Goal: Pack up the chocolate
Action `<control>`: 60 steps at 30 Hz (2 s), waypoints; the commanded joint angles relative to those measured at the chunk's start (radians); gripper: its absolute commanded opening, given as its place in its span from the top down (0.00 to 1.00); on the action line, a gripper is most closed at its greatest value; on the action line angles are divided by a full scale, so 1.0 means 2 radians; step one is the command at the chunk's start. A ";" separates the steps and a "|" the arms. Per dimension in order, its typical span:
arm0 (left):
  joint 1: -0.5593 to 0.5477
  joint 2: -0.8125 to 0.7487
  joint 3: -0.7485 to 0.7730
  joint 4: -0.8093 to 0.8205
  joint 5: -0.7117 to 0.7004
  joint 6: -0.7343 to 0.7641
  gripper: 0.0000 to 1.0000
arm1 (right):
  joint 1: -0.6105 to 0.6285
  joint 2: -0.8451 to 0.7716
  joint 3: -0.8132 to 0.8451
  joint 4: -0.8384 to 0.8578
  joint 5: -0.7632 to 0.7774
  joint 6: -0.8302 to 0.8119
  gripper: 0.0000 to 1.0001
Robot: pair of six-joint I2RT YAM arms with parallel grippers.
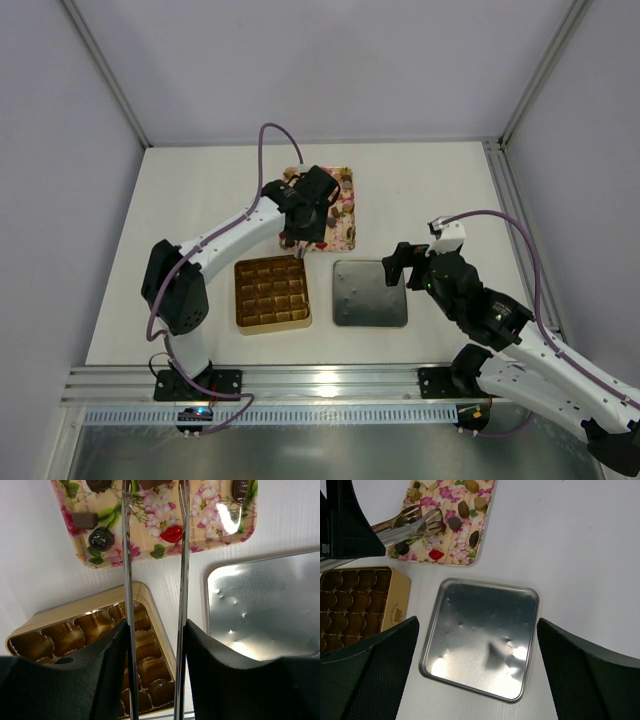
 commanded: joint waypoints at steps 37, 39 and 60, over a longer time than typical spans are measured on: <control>-0.002 0.011 0.050 0.011 -0.014 0.003 0.66 | 0.002 0.013 0.001 0.005 0.014 -0.006 0.00; -0.002 0.006 0.057 0.004 -0.014 0.004 0.66 | 0.002 0.013 0.001 0.006 0.014 -0.006 0.00; -0.002 -0.089 0.018 -0.031 -0.016 -0.007 0.67 | 0.002 0.031 -0.008 0.022 0.003 0.001 0.00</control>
